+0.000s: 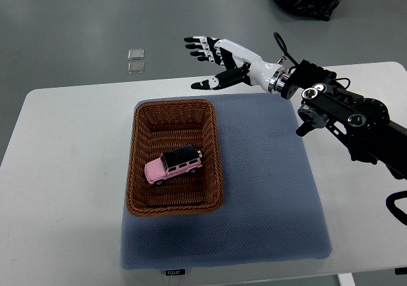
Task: Place pink car in brown basket
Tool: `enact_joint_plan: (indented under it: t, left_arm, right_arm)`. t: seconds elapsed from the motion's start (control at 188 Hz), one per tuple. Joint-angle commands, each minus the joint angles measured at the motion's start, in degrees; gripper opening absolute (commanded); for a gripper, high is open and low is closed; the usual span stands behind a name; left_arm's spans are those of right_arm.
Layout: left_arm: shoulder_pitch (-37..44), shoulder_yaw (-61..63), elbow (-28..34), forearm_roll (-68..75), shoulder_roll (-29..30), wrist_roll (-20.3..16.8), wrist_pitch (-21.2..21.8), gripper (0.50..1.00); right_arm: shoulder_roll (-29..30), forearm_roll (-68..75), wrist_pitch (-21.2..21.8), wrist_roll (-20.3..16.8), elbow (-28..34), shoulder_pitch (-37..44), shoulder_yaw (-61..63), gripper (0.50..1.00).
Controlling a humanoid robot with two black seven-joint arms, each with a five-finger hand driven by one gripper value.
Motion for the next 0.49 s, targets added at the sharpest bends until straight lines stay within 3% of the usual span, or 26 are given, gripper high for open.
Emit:
enact_joint_plan:
  t: [0.0, 0.176, 0.255, 0.367, 0.484]
  left_arm:
    - [0.0, -0.1, 0.1, 0.0, 0.0, 0.0, 0.0, 1.0]
    - [0.0, 0.0, 0.1, 0.0, 0.0, 0.1, 0.0, 1.0]
    - [0.0, 0.0, 0.1, 0.0, 0.0, 0.1, 0.0, 1.0]
    - [0.0, 0.1, 0.1, 0.0, 0.0, 0.1, 0.0, 1.0]
    - [0.0, 0.1, 0.1, 0.0, 0.0, 0.1, 0.0, 1.0]
  right_arm:
    - [0.3, 12.5, 0.6, 0.1, -0.5, -4.9, 10.0, 0.913]
    - [2.6, 35.3, 1.6, 0.1, -4.6, -10.4, 20.4, 0.913]
    - [3.8, 43.5, 4.7, 0.1, -8.6, -11.6, 21.3, 0.913]
    - [4.3, 46.7, 9.8, 0.1, -11.8, -11.9, 21.2, 0.913]
    - [4.3, 46.5, 9.9, 0.1, -12.0, -11.8, 20.6, 0.913]
